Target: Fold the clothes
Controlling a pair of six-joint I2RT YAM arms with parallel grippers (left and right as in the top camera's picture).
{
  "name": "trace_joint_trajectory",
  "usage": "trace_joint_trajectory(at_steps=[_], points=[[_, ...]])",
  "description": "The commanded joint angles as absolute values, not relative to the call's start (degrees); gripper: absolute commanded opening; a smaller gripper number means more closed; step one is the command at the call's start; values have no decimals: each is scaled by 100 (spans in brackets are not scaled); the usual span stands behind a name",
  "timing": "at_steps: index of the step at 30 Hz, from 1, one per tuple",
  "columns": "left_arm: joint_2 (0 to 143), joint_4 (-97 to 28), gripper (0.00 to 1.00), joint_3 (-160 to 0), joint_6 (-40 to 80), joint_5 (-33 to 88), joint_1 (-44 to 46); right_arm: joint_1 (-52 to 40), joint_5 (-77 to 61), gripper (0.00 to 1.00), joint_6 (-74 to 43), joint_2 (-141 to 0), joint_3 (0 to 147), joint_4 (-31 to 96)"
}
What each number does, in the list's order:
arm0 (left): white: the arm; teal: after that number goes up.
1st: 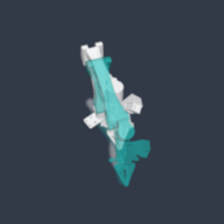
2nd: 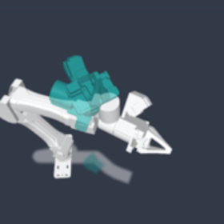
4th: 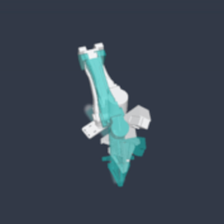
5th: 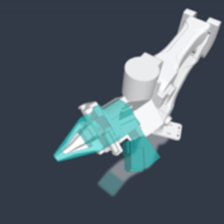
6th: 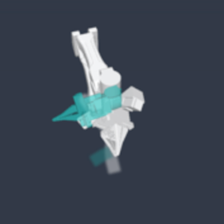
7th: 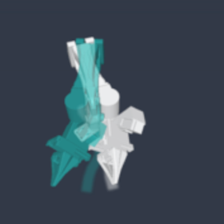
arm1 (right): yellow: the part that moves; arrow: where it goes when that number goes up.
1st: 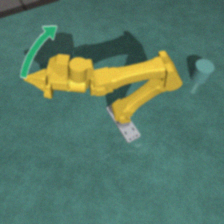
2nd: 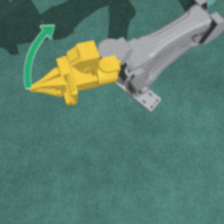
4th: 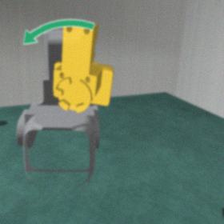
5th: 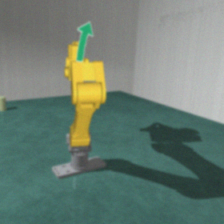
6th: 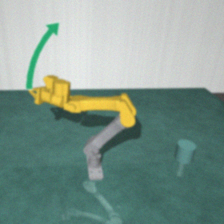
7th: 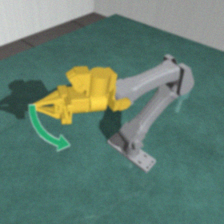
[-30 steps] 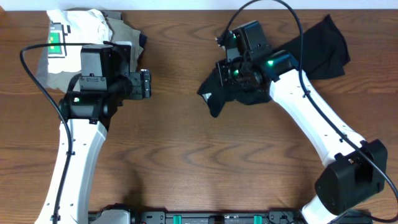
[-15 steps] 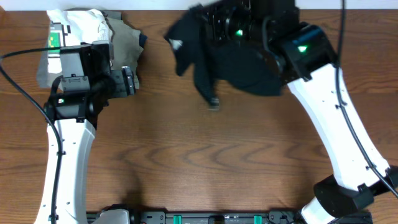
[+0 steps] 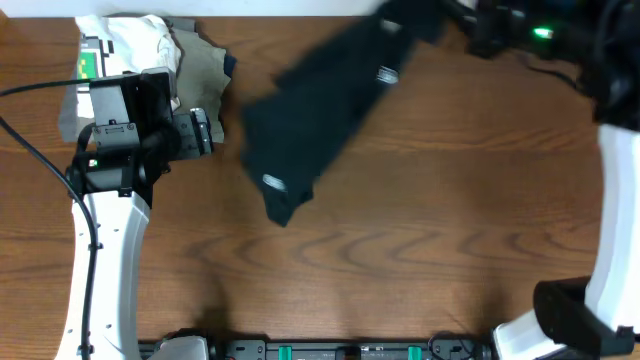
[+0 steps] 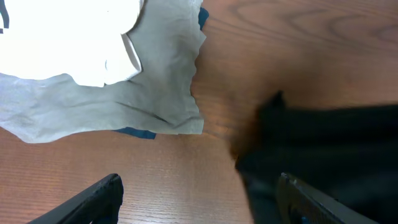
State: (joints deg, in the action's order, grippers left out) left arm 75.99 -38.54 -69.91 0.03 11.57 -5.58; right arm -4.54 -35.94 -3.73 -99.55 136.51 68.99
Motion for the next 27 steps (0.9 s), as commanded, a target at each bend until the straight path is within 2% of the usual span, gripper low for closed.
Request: trace_joint_trajectory(at_steps=[1,4,6,7,8,10,19,24,27], points=[[7553,-3852,80,-7116,34,1114,-582,213,-3730,1,652,-10167,13203,7172],[7553,-3857,79,-7116,34,1164,-582,733,-3708,6,1192,-10287,12455,7194],[7555,-3857,80,-7116,32,1260,-582,993,-3566,29,1273,-10398,11959,6965],[7555,-3850,80,-7116,32,1352,-582,1162,-3426,52,1273,-10488,11644,6783],[7555,-3848,80,-7116,30,1400,-582,1238,-3310,63,1273,-10538,11480,6687],[7555,-3852,80,-7116,32,1459,-580,1455,-3033,73,1269,-10691,11087,6495],[7594,-3850,80,-7116,30,1761,-565,1903,-3444,73,1706,-10855,10816,6300],[7787,-3852,80,-7111,32,1887,-565,1374,-3406,70,1697,-10851,10785,6342],[7909,-3859,80,-7111,34,1887,-565,803,-2733,67,1251,-10890,10650,6195]])
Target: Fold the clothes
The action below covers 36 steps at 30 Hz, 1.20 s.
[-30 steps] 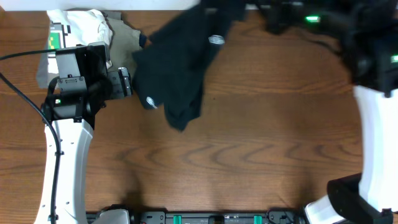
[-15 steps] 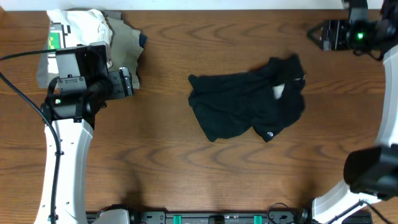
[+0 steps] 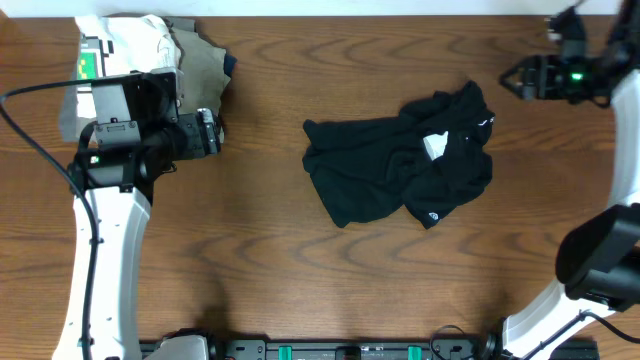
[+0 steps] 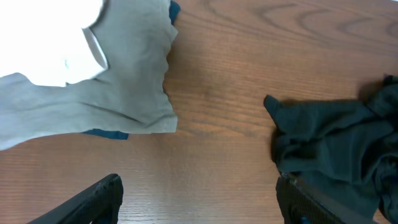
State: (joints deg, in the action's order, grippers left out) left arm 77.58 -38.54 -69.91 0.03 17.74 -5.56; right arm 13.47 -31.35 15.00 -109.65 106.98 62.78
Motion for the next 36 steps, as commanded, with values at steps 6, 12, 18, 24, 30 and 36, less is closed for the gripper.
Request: trace_joint_trajectory(at_steps=[6,12,18,24,30,36], points=[[8066,-3894,80,-7111,32,1883,-565,-381,-670,66,23,-10910,9865,5636],[8103,-3892,80,-7111,32,1883,-567,-969,342,61,-864,-10910,8938,5085],[8114,-3894,80,-7111,32,1881,-567,-1138,718,51,-1345,-10910,8340,4615],[8134,-3892,80,-7111,32,1881,-567,-1098,1079,46,-1441,-10910,8200,4383],[8134,-3892,80,-7111,32,1881,-567,-1094,1072,62,-2040,-10910,8077,4101],[8134,-3892,80,-7111,32,1881,-567,-1098,899,64,-2906,-10943,8075,3942]])
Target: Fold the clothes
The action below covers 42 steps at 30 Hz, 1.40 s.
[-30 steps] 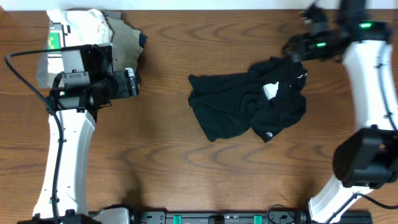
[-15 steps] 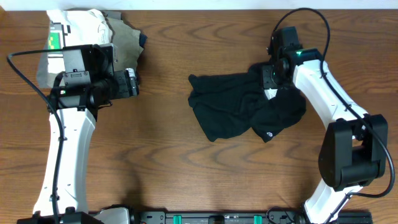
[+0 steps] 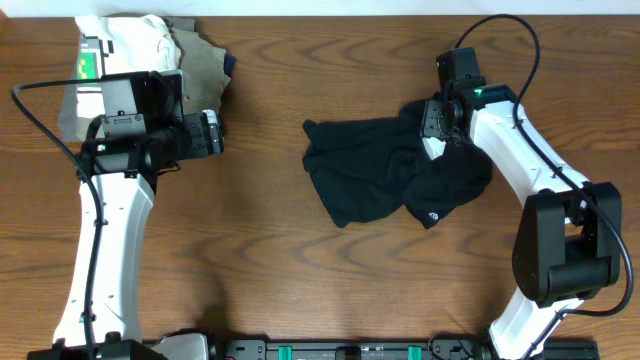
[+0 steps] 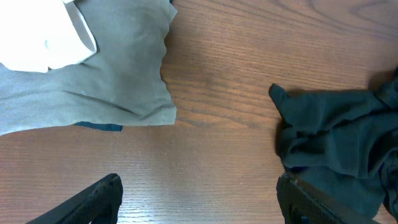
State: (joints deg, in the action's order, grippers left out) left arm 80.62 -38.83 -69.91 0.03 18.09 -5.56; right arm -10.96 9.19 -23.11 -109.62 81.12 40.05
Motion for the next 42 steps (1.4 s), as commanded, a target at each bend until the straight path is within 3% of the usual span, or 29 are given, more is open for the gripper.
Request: trace_joint_trajectory(at_steps=[1,8,9,11,20,31,32,33,35,36,37,39,42], points=[[8134,-3892,80,-7111,32,1881,-567,-1100,805,62,-2947,-10960,8073,3889],[8134,-3892,80,-7111,32,1881,-567,-1127,550,36,-2974,-11148,8068,3771],[8134,-3889,80,-7111,32,1881,-567,-1127,552,28,-2974,-11168,8068,3795],[8134,-3889,80,-7111,32,1881,-567,-1125,556,2,-2958,-11170,8066,3813],[8134,-3889,80,-7111,32,1881,-567,-478,510,1,-2150,-10641,8344,4012],[8134,-3889,80,-7111,32,1883,-567,1833,209,1,-939,-10444,8442,4268],[8134,-3889,80,-7111,32,1883,-567,1975,67,3,-788,-10473,8442,4272],[8134,-3887,80,-7111,32,1883,-567,2088,-67,15,-657,-10492,8442,4289],[8134,-3872,80,-7111,32,1883,-567,2233,-209,63,-502,-10492,8442,4355],[8134,-3868,80,-7111,32,1883,-565,2265,-207,79,-502,-10488,8442,4407],[8134,-3850,80,-7111,32,1883,-565,2287,-207,88,-502,-10475,8444,4464],[8134,-3824,81,-7111,32,1885,-565,2281,-309,94,-349,-10444,8447,4536],[8134,-3747,80,-7111,27,1907,-565,2187,-705,95,-14,-10342,8514,4654]])
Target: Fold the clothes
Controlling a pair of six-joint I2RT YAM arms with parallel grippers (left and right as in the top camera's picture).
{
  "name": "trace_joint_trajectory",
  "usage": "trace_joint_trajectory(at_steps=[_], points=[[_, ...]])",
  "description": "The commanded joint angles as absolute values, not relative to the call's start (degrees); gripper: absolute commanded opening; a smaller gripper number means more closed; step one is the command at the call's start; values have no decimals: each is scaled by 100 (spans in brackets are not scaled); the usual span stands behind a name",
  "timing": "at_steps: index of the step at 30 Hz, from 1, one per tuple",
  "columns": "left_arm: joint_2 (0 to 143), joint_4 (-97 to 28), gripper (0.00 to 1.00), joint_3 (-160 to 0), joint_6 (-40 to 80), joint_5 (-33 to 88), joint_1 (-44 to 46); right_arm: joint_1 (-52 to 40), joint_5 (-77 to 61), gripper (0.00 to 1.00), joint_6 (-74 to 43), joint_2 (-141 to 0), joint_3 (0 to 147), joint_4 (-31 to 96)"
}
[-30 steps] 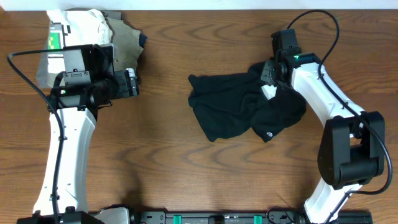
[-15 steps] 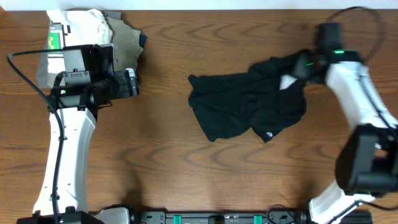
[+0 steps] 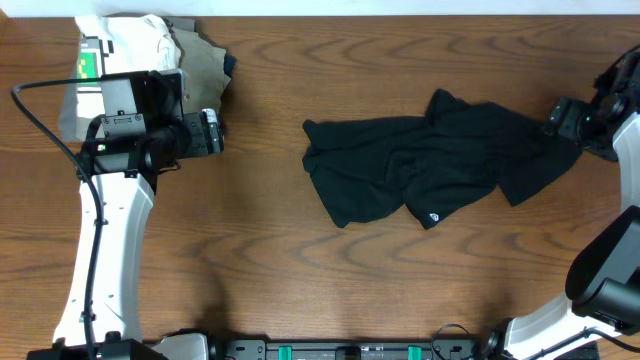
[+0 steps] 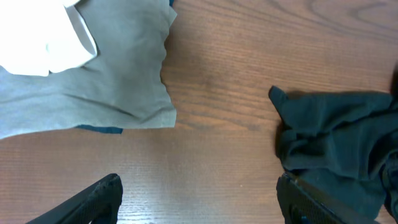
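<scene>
A black garment lies crumpled on the wooden table, its right part drawn out flat toward the right edge. My right gripper sits at that right end, shut on the cloth's upper right corner. My left gripper stays at the left, well apart from the garment. In the left wrist view the left gripper is open over bare wood, with only the black garment's left end showing at the right.
A pile of other clothes sits at the back left corner: a white piece on a grey one, with a blue edge beneath. The left arm's cable loops over the table's left side.
My right gripper has moved from the garment's upper middle to the far right of the table. The garment's right part is now drawn out to the right. The left arm has not moved.
First the black garment was a blurred diagonal streak hanging from my right gripper at the top. Then it lay crumpled mid-table with that gripper apart from it. Then the gripper was on its upper middle, and now it holds the stretched right corner.
</scene>
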State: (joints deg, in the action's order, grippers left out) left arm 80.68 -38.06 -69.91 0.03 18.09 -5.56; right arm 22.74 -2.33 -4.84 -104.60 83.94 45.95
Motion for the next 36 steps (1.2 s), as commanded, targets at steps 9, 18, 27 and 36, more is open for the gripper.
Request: trace_joint_trajectory(at_steps=[9,18,27,36], points=[[8256,-3479,80,-7111,-189,2383,-305,888,-1352,83,1085,-10193,8742,4700],[8619,-3389,80,-7111,-578,2290,143,-405,-794,77,1933,-10790,8737,4265],[8632,-3378,80,-7111,-576,2139,143,-646,-445,70,2220,-11574,8737,4156],[8637,-3378,81,-7111,-576,2137,143,-633,-270,36,2235,-11834,8737,4143]])
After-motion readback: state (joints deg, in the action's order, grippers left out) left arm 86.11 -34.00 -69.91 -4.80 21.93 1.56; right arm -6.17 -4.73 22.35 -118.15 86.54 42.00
